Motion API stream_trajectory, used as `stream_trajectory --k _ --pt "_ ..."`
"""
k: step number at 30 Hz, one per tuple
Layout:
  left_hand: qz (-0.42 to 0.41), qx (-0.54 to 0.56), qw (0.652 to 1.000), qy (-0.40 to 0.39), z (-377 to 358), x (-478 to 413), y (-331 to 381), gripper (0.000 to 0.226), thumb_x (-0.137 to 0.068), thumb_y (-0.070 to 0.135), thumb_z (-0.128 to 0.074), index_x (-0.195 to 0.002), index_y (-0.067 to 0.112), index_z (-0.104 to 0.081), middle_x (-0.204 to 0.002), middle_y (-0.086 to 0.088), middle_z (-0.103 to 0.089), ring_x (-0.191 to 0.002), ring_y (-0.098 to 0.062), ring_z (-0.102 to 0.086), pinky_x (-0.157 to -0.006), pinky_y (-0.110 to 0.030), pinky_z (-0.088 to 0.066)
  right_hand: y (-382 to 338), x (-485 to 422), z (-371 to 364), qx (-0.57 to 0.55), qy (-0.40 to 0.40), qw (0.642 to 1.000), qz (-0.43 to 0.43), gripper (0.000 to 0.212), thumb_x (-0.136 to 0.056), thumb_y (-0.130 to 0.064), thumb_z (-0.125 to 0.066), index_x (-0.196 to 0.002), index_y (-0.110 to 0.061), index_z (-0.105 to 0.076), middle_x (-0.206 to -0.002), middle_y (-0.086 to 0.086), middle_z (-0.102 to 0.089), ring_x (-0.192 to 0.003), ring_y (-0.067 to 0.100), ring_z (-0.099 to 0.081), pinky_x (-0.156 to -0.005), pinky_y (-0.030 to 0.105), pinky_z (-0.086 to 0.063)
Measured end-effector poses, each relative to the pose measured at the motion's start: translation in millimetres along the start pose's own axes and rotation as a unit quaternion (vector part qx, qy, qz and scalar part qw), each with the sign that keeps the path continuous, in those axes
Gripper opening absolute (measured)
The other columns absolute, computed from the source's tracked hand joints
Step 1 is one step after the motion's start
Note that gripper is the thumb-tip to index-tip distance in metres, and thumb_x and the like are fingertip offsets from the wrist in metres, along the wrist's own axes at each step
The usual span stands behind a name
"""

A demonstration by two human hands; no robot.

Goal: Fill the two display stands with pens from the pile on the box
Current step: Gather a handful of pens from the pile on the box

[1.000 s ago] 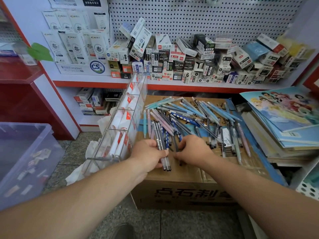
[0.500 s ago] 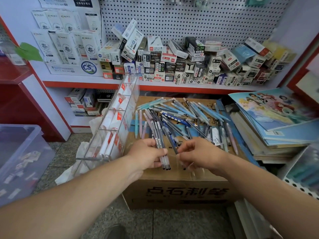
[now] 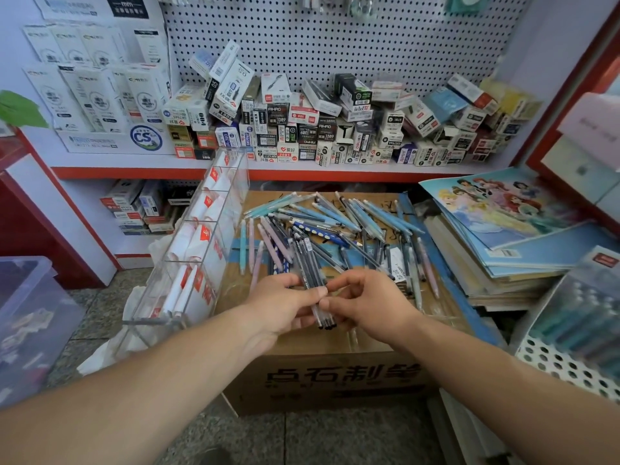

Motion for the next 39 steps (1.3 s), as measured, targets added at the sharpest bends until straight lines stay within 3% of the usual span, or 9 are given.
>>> stream_trajectory --k 6,10,13,15,18,22,28,36,39 --pt "0.007 -0.014 1.000 0.007 -7 -7 5 0.086 -0.083 0.008 -0.083 -0.154 0.005 -0.036 -0.115 -0.015 -0.074 -0.092 -0.025 -0.076 -0.062 -0.027 -0.057 0 -6 5 0.033 -0.021 0.999 0.026 0.014 -0.086 -0.021 -0.081 -0.095 -0.012 -0.074 -0.075 0.005 -0.074 -0.063 0.014 -0.068 -0.060 0.031 -0.060" --pt "-0.008 -0.026 0.999 0.018 -4 -12 11 0.036 -0.085 0.006 -0.080 -0.111 0.016 -0.057 -0.098 -0.010 -0.080 -0.101 -0.027 -0.075 -0.067 -0.030 -0.054 5 -28 53 0.123 0.102 0.987 0.033 0.007 -0.094 -0.028 -0.073 -0.093 -0.021 -0.073 -0.080 -0.005 -0.072 -0.072 0.006 -0.067 -0.063 0.023 -0.054" --pt "-0.038 -0.050 0.998 0.032 -1 -13 16 0.034 -0.087 0.005 -0.078 -0.092 0.028 -0.053 -0.088 -0.006 -0.080 -0.084 -0.020 -0.072 -0.064 -0.029 -0.053 8 -42 82 0.247 0.190 0.950 0.028 0.005 -0.096 -0.026 -0.069 -0.100 -0.023 -0.069 -0.092 -0.010 -0.069 -0.082 0.005 -0.063 -0.068 0.020 -0.050" --pt "-0.047 -0.057 0.997 0.033 -1 -14 17 0.034 -0.087 0.007 -0.079 -0.106 0.025 -0.057 -0.093 -0.008 -0.080 -0.075 -0.014 -0.070 -0.055 -0.023 -0.052 14 -51 83 0.314 0.188 0.931 0.003 0.009 -0.096 -0.029 -0.069 -0.104 -0.023 -0.068 -0.097 -0.007 -0.068 -0.085 0.010 -0.064 -0.078 0.027 -0.052" --pt "-0.050 -0.080 0.995 0.034 0 -15 16 0.069 -0.085 0.009 -0.082 -0.145 0.008 -0.047 -0.105 -0.011 -0.077 -0.072 -0.012 -0.069 -0.049 -0.018 -0.049 21 -64 79 0.393 0.186 0.900 -0.027 0.013 -0.095 -0.034 -0.070 -0.101 -0.023 -0.067 -0.103 -0.001 -0.063 -0.089 0.018 -0.064 -0.086 0.039 -0.056" --pt "-0.050 -0.091 0.994 0.026 2 -17 15 0.050 -0.084 0.008 -0.082 -0.129 0.007 -0.060 -0.098 -0.008 -0.079 -0.076 -0.016 -0.071 -0.055 -0.024 -0.052 27 -76 75 0.407 0.181 0.894 -0.051 0.015 -0.096 -0.033 -0.068 -0.104 -0.021 -0.067 -0.103 0.003 -0.063 -0.083 0.021 -0.064 -0.064 0.032 -0.053" --pt "-0.063 -0.088 0.994 0.032 9 -16 17 0.025 -0.085 0.006 -0.081 -0.094 0.021 -0.064 -0.091 -0.008 -0.080 -0.077 -0.018 -0.073 -0.056 -0.026 -0.052 35 -75 73 0.331 0.180 0.923 -0.078 0.010 -0.100 -0.028 -0.064 -0.098 -0.018 -0.068 -0.087 0.000 -0.068 -0.075 0.018 -0.065 -0.062 0.032 -0.056" --pt "-0.089 -0.104 0.990 0.021 -5 0 28 0.025 -0.085 0.007 -0.081 -0.088 0.024 -0.062 -0.092 -0.012 -0.079 -0.071 -0.017 -0.070 -0.064 -0.032 -0.056 24 -34 73 0.224 0.142 0.964 -0.035 0.008 -0.098 -0.028 -0.066 -0.092 -0.025 -0.062 -0.085 -0.003 -0.066 -0.074 0.008 -0.061 -0.055 0.018 -0.042" --pt "-0.095 -0.113 0.989 -0.004 -23 8 31 0.027 -0.084 0.011 -0.083 -0.104 0.012 -0.066 -0.099 -0.014 -0.077 -0.075 -0.018 -0.071 -0.063 -0.029 -0.058 21 -5 80 0.172 0.129 0.976 -0.024 0.008 -0.096 -0.027 -0.069 -0.094 -0.024 -0.063 -0.086 0.004 -0.069 -0.074 0.017 -0.065 -0.058 0.023 -0.048"
Point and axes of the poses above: each hand's wrist, its own x-axis away from the middle knuckle, its own z-axis out of the back of the hand, y = z × x, the point moved 8 cm from there along -x, towards the middle knuckle
